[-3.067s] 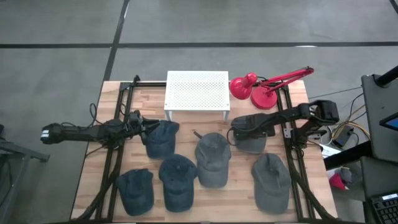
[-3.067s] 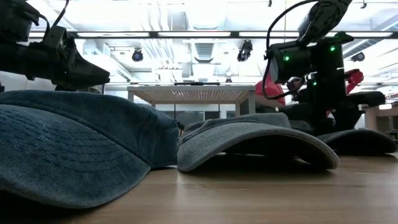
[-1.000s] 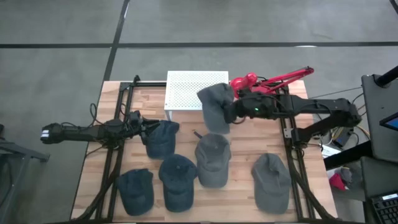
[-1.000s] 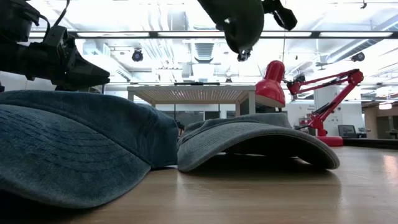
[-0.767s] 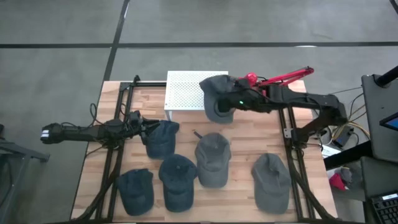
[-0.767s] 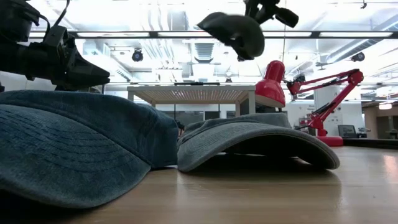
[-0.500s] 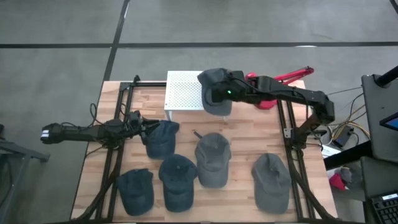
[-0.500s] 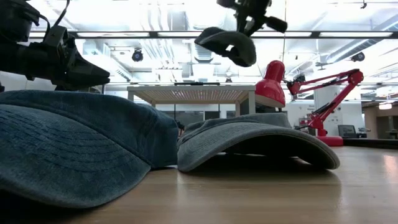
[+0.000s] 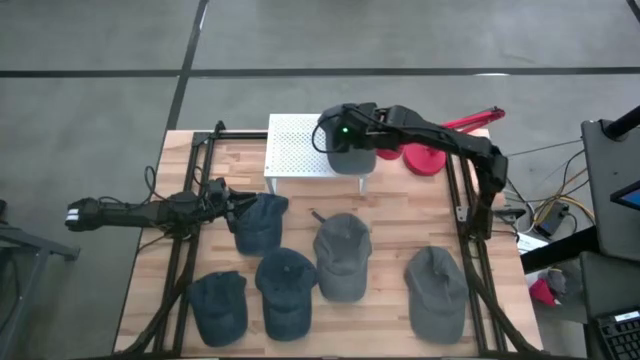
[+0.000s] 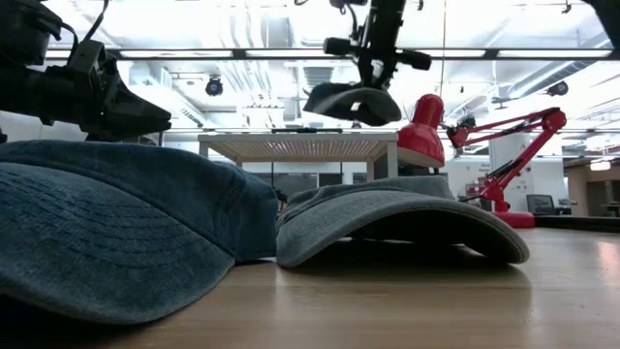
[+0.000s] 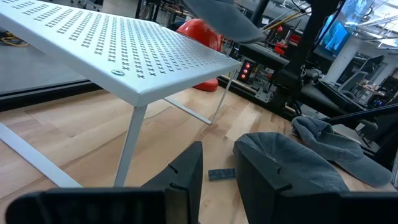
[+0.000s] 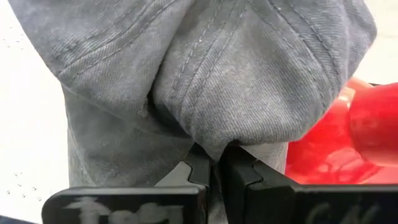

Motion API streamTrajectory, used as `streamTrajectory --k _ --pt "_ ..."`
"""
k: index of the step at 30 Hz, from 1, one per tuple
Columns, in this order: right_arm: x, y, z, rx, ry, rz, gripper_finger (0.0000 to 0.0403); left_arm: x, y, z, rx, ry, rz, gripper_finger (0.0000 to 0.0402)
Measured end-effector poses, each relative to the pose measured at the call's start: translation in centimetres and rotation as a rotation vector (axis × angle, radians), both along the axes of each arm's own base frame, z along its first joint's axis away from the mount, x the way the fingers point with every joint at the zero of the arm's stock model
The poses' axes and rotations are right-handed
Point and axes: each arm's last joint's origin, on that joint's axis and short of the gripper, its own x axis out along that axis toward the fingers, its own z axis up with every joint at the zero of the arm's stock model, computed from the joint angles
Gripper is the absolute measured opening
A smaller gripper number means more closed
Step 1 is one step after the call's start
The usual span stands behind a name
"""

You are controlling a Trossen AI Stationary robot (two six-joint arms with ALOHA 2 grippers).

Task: Pick & Place hat
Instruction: Put the top gray cap on the shelf

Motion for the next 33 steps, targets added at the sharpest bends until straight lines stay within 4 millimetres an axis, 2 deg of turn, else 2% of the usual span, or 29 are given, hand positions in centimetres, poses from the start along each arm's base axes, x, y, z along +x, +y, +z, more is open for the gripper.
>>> streamTrajectory --k 12,33 --pt "1.5 -1.5 -1.8 0.06 0.037 -0.017 0.0013 0.0 0.0 0.0 0.0 0.0 0.0 0.0094" --pt "0.9 -2.4 -2.0 0.067 0.033 -0.066 0.0013 0.0 0.0 0.0 0.0 0.0 0.0 0.0094"
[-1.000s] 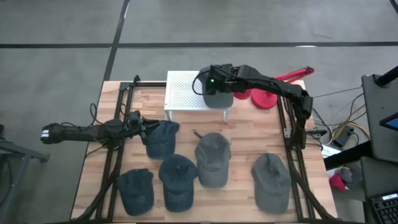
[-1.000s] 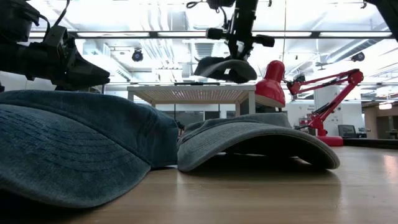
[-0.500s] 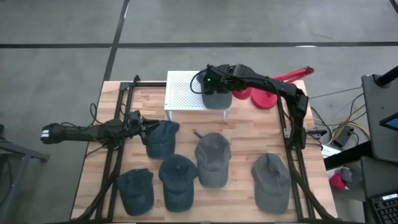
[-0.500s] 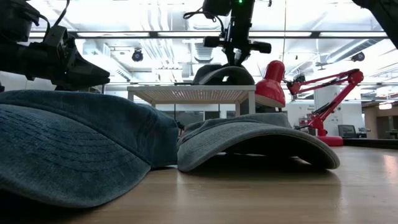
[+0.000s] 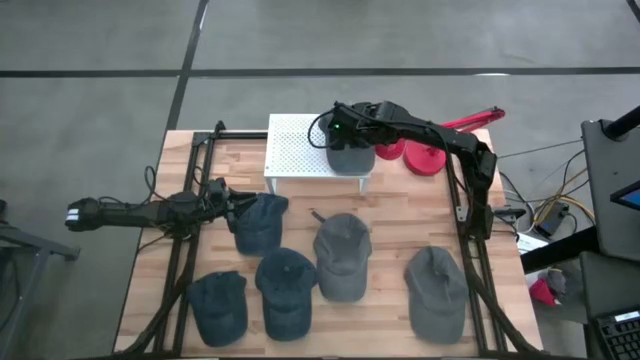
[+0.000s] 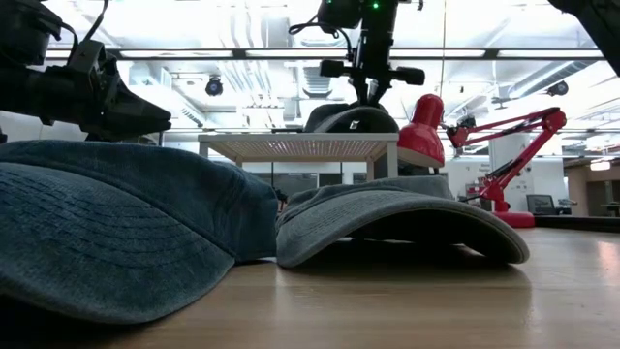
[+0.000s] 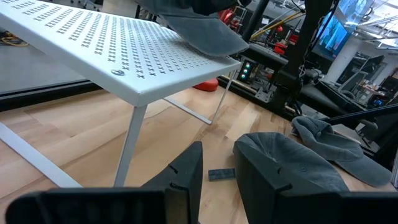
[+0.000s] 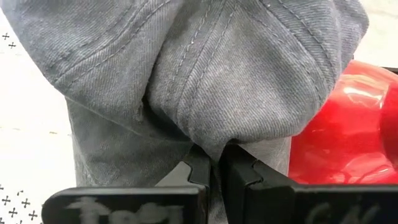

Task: Pick & Place hat
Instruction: Put the top gray cap on the shelf

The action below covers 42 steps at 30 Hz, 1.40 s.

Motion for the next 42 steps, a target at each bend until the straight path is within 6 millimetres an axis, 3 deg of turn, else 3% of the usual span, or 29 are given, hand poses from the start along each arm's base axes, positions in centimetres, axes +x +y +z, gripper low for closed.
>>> streamTrajectory --k 6,16,26,42 --pt "-0.03 -0.09 -0.01 -0.004 0.018 0.027 0.0022 0.0 0.0 0.0 0.0 0.0 0.0 0.0094" --pt "-0.04 -0.14 -0.01 -0.008 0.018 0.024 0.0093 0.0 0.0 0.0 0.0 0.0 0.0 0.0094" --pt "-0.04 -0.09 0.02 -0.001 0.001 0.004 0.0136 0.0 0.0 -0.01 -0.015 -0.005 0.002 0.0094" --pt "-0.02 0.07 0.84 0.03 -0.027 0.051 0.0149 0.0 0.0 -0.01 -0.021 -0.008 0.003 0.0094"
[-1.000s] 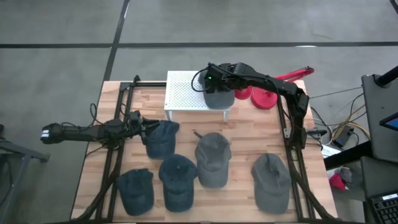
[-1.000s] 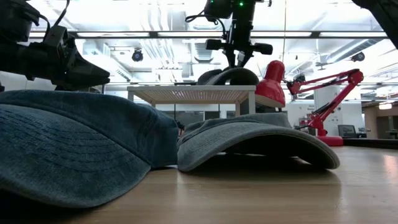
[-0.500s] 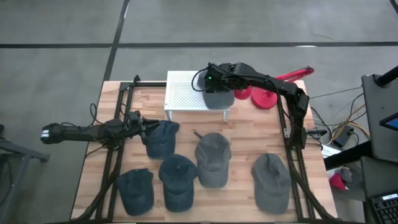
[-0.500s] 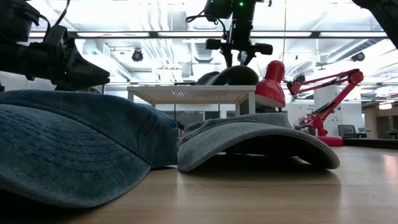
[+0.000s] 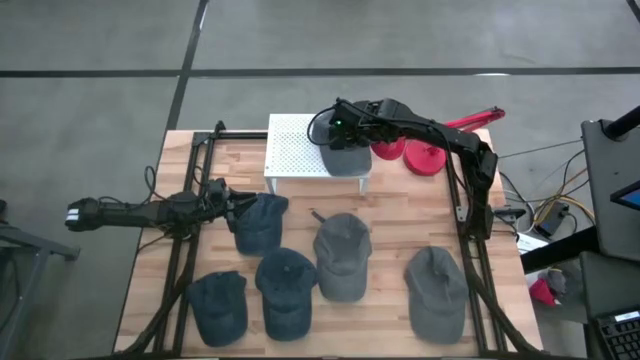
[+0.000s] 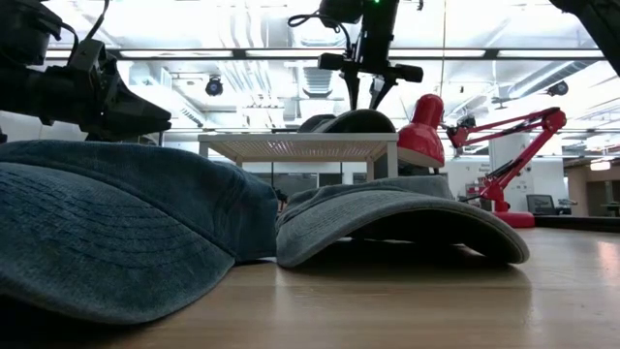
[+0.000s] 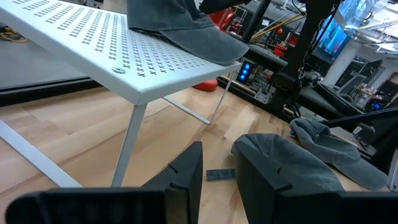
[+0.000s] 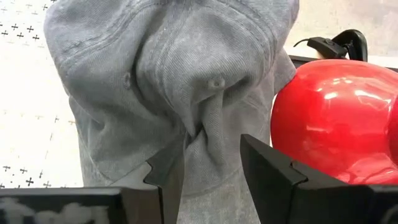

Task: Pick & Place hat
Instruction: Put the top gray cap on the shelf

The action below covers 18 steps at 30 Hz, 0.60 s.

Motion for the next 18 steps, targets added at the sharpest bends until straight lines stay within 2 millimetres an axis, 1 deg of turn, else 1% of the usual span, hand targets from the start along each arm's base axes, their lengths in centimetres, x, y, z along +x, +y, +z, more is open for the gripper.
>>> streamTrajectory --k 7,13,16,18 --pt "0.0 0.3 0.2 -0.001 -0.003 0.012 0.0131 0.0 0.0 0.0 0.0 0.0 0.0 0.0094" --pt "-0.1 1.5 1.1 -0.02 -0.019 0.066 0.0118 0.0 0.0 0.0 0.0 0.0 0.0 0.0094" --pt "0.2 2.2 1.8 -0.053 -0.057 0.123 0.0111 0.0 0.0 0.0 0.0 0.0 0.0 0.0094" --pt "1.0 2.5 2.3 -0.099 -0.103 0.192 0.0105 0.0 0.0 0.0 0.0 0.0 0.0 0.0094"
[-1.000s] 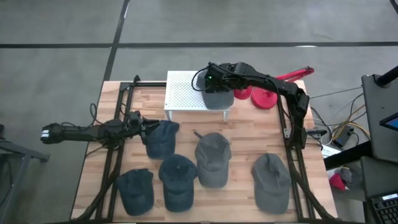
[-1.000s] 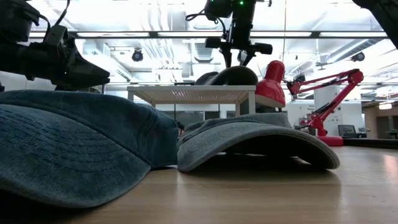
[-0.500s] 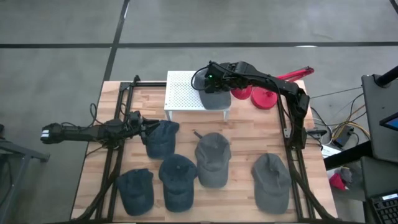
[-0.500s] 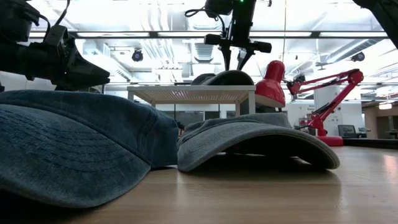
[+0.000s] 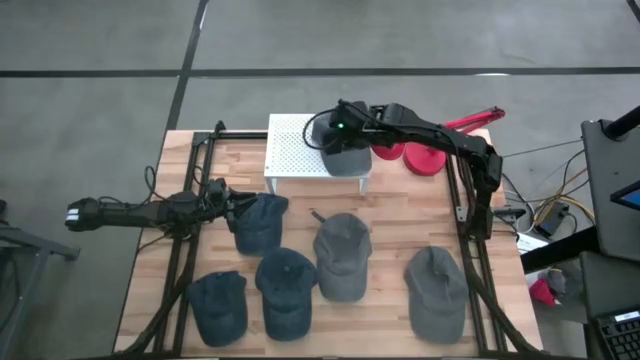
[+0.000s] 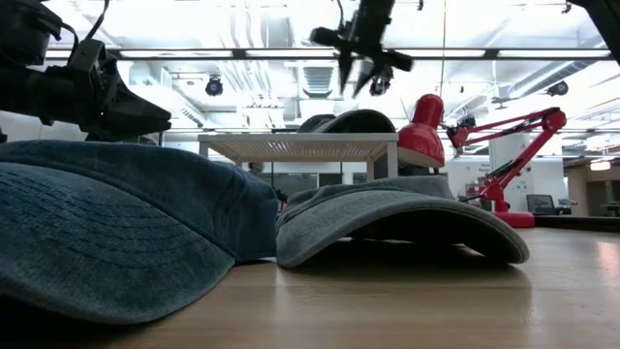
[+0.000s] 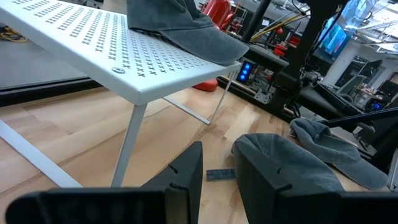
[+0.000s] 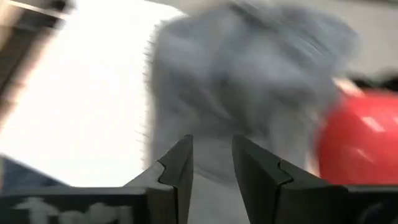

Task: Pick & Place hat
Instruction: Put the top gray cap on the shelf

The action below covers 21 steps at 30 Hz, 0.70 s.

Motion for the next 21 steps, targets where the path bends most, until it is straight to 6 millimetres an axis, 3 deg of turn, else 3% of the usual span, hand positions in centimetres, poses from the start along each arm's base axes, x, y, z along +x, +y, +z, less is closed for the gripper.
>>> streamTrajectory --k 7,17,21 --pt "3.4 0.2 1.3 -0.189 -0.188 0.251 0.0079 0.0 0.0 0.0 0.0 0.0 0.0 0.0094" --pt "5.2 -2.7 -2.5 -0.13 -0.112 0.332 0.0045 0.0 0.0 0.0 0.0 0.0 0.0 0.0094" --pt "4.9 -3.2 -2.7 -0.122 -0.089 0.326 0.0038 0.0 0.0 0.0 0.0 0.001 0.0 0.0094"
